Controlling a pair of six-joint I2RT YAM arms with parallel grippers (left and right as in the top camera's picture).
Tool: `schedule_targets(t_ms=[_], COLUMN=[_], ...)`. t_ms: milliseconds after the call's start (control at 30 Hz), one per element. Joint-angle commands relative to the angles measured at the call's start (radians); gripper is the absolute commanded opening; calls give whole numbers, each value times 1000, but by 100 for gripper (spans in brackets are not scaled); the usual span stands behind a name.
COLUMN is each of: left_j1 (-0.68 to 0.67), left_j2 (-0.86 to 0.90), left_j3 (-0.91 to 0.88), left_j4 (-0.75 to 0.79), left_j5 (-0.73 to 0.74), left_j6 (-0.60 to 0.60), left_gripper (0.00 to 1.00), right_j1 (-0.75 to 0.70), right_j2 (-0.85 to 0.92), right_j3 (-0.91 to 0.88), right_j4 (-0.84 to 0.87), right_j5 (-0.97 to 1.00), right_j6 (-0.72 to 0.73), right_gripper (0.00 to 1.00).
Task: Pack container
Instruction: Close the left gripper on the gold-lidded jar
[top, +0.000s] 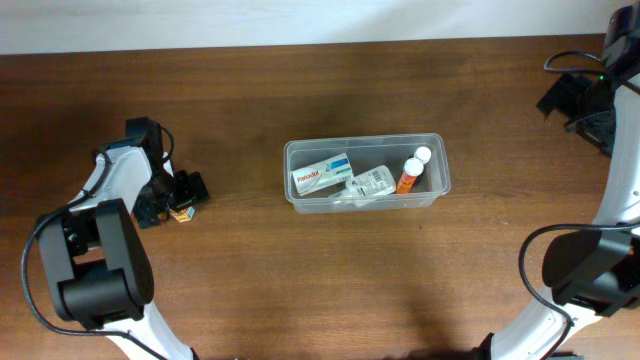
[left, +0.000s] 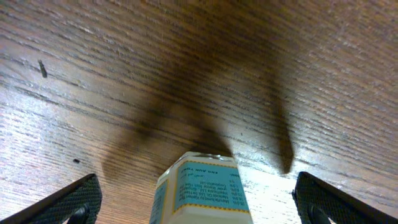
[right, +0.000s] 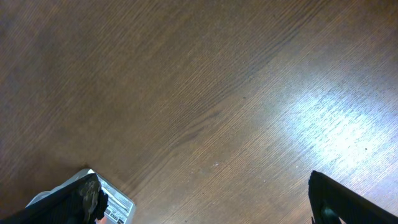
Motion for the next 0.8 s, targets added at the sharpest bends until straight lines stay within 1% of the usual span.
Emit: schedule_targets(t_ms=[0, 67, 100, 233, 333, 533, 600, 700, 733, 767], left_j1=[6, 6, 6, 6, 6, 6, 6, 6, 6, 6], left_j2=[9, 9, 10, 10, 10, 10, 10, 10, 10, 10], left_j3=[-4, -4, -4, -4, -4, -4, -4, -4, -4, -4], left_j4=[6, 13, 15, 16, 15, 7, 0, -14, -17, -19], left_j5=[8, 8, 8, 8, 8, 8, 8, 8, 8, 8], left_j6=[13, 13, 13, 13, 12, 13, 12, 13, 13, 13], left_gripper=[99, 99, 96, 80, 75, 60, 57, 56, 52, 51], right_j1=[-2, -2, -2, -2, -2, -2, -2, -2, -2, -2], right_j2=[-16, -16, -16, -16, -16, -17, -16, -16, -16, -16], right_j3=[10, 10, 10, 10, 10, 10, 10, 10, 10, 10], right_j4=[2, 2, 2, 2, 2, 2, 2, 2, 2, 2], right_j5=[12, 12, 12, 12, 12, 12, 12, 12, 12, 12], right_j6=[5, 5, 4, 4, 5, 5, 4, 5, 5, 4], right_gripper=[98, 98, 99, 98, 98, 98, 98, 98, 98, 98])
